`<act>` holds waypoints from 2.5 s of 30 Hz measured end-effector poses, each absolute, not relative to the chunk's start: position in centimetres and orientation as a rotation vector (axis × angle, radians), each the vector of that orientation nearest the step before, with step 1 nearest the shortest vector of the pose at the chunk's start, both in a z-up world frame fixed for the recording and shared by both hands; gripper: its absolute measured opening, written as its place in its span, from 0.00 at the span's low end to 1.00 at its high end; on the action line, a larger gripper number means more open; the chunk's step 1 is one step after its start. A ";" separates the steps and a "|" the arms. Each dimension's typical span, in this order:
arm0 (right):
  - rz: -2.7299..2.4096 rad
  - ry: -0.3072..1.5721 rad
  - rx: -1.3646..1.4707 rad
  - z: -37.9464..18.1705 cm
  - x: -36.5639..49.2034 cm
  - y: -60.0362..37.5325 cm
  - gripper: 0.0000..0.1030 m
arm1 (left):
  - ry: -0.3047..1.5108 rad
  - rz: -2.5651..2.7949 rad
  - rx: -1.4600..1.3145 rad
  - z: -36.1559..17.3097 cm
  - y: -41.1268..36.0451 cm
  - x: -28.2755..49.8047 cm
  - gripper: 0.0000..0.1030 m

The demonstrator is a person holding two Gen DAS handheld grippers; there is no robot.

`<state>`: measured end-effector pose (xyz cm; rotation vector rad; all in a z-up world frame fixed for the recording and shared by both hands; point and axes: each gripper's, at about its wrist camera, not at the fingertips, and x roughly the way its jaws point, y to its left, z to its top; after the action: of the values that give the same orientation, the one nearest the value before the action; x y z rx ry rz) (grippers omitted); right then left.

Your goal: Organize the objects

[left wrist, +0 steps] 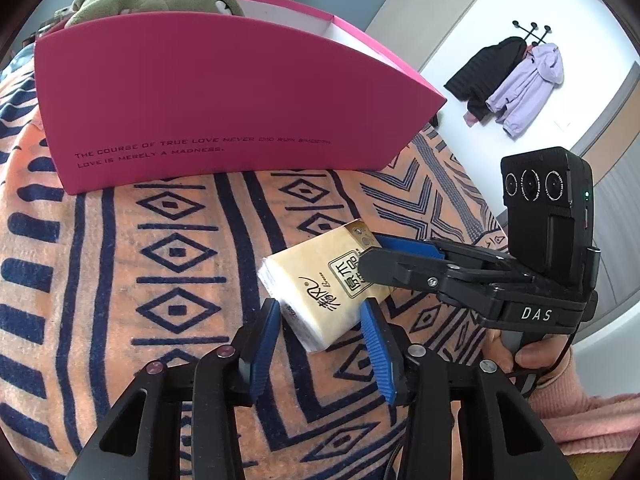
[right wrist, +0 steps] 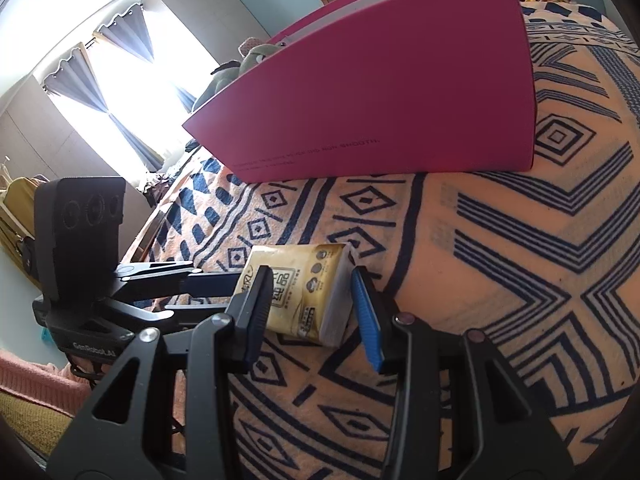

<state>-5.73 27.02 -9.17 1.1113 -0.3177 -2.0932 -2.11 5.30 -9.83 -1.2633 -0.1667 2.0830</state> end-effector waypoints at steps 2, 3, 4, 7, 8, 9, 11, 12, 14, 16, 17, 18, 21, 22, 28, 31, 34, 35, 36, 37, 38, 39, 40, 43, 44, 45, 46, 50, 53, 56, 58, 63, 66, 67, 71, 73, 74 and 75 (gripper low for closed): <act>-2.095 -0.317 1.113 -9.2 -5.7 27.1 0.42 | -0.161 2.087 -1.264 -9.9 5.5 -2.1 0.41; -2.094 -0.318 1.117 -9.3 -5.7 27.1 0.41 | -0.160 2.087 -1.263 -9.8 5.5 -2.1 0.41; -2.092 -0.320 1.121 -9.3 -5.7 27.1 0.40 | -0.162 2.086 -1.265 -9.9 5.6 -2.1 0.41; -2.088 -0.330 1.125 -9.4 -5.5 27.3 0.39 | -0.163 2.086 -1.264 -9.8 5.6 -2.0 0.41; -2.088 -0.331 1.124 -9.4 -5.4 27.3 0.39 | -0.158 2.088 -1.262 -9.8 5.7 -1.9 0.41; -2.089 -0.330 1.123 -9.4 -5.3 27.3 0.39 | -0.154 2.090 -1.260 -9.8 5.8 -1.9 0.41; -2.092 -0.333 1.119 -9.3 -5.1 27.5 0.39 | -0.146 2.094 -1.255 -9.7 6.0 -1.7 0.41; -2.094 -0.336 1.115 -9.2 -5.0 27.6 0.39 | -0.144 2.095 -1.253 -9.6 6.1 -1.6 0.41; -2.100 -0.334 1.107 -9.0 -4.8 27.6 0.39 | -0.143 2.094 -1.251 -9.5 6.3 -1.5 0.40; -2.104 -0.336 1.099 -8.9 -4.6 27.7 0.39 | -0.140 2.094 -1.248 -9.5 6.5 -1.5 0.40; -2.107 -0.337 1.096 -8.8 -4.5 27.7 0.39 | -0.139 2.093 -1.246 -9.4 6.5 -1.6 0.40; -2.112 -0.336 1.093 -8.7 -4.5 27.6 0.39 | -0.139 2.091 -1.244 -9.4 6.6 -1.5 0.40; -2.125 -0.335 1.082 -8.5 -4.2 27.6 0.39 | -0.131 2.092 -1.238 -9.2 6.8 -1.5 0.39; -2.129 -0.336 1.079 -8.4 -4.1 27.6 0.39 | -0.128 2.092 -1.235 -9.1 6.9 -1.5 0.39; -2.141 -0.335 1.063 -8.0 -3.9 27.7 0.39 | -0.125 2.096 -1.214 -8.5 7.0 -1.2 0.39; -2.146 -0.331 1.066 -8.1 -4.0 27.7 0.39 | -0.123 2.096 -1.209 -8.4 7.1 -1.3 0.39; -2.141 -0.331 1.080 -8.5 -4.2 27.7 0.39 | -0.117 2.093 -1.218 -8.7 7.2 -1.4 0.39; -2.139 -0.329 1.088 -8.7 -4.3 27.7 0.39 | -0.118 2.090 -1.223 -8.8 7.1 -1.5 0.39; -2.137 -0.330 1.098 -8.9 -4.4 27.7 0.40 | -0.119 2.086 -1.228 -9.0 7.2 -1.5 0.39; -2.134 -0.331 1.107 -9.1 -4.4 27.7 0.40 | -0.118 2.083 -1.233 -9.1 7.2 -1.6 0.39; -2.132 -0.336 1.119 -9.3 -4.6 27.8 0.41 | -0.114 2.079 -1.241 -9.3 7.3 -1.6 0.39; -2.131 -0.345 1.131 -9.5 -4.7 27.8 0.41 | -0.114 2.078 -1.247 -9.5 7.3 -1.6 0.39; -2.132 -0.355 1.139 -9.7 -4.9 27.9 0.41 | -0.115 2.077 -1.253 -9.6 7.3 -1.7 0.39; -2.107 -0.387 1.151 -10.1 -5.2 28.2 0.43 | -0.135 2.067 -1.259 -9.7 7.1 -1.9 0.39; -2.102 -0.385 1.152 -10.2 -5.2 28.1 0.43 | -0.138 2.064 -1.259 -9.8 7.0 -1.9 0.39; -2.094 -0.381 1.151 -10.2 -5.2 28.0 0.43 | -0.142 2.058 -1.259 -9.8 7.1 -1.9 0.39; -2.097 -0.372 1.149 -10.1 -5.2 27.9 0.43 | -0.141 2.059 -1.259 -9.9 7.1 -1.9 0.39; -2.108 -0.347 1.142 -10.0 -4.9 27.6 0.43 | -0.122 2.069 -1.252 -9.7 7.4 -1.7 0.39; -2.123 -0.346 1.128 -9.7 -4.5 27.6 0.43 | -0.121 2.070 -1.247 -9.4 7.4 -1.7 0.39; -2.140 -0.340 1.103 -9.1 -4.1 27.6 0.42 | -0.128 2.074 -1.237 -9.1 7.4 -1.7 0.39; -2.154 -0.331 1.082 -8.7 -3.9 27.7 0.41 | -0.130 2.075 -1.229 -8.8 7.4 -1.7 0.39; -2.190 -0.300 1.036 -7.6 -3.5 27.5 0.41 | -0.119 2.084 -1.206 -8.0 7.5 -1.6 0.39; -2.201 -0.300 1.019 -7.2 -3.5 27.5 0.41 | -0.117 2.088 -1.193 -7.6 7.6 -1.6 0.39; -2.203 -0.300 1.016 -7.1 -3.5 27.5 0.41 | -0.117 2.089 -1.191 -7.6 7.6 -1.6 0.39; -2.213 -0.295 0.996 -6.6 -3.4 27.5 0.41 | -0.116 2.091 -1.187 -7.4 7.7 -1.7 0.39; -2.217 -0.292 0.989 -6.5 -3.4 27.5 0.41 | -0.114 2.094 -1.184 -7.3 7.8 -1.8 0.39; -2.220 -0.293 0.984 -6.3 -3.4 27.5 0.41 | -0.115 2.093 -1.184 -7.3 7.8 -1.8 0.39; -2.223 -0.292 0.979 -6.2 -3.3 27.5 0.41 | -0.114 2.094 -1.183 -7.3 7.8 -1.8 0.39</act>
<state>-3.35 27.51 -6.22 0.9785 -0.2923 -2.2232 -1.80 7.79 -7.26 -1.1828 -0.1142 2.0936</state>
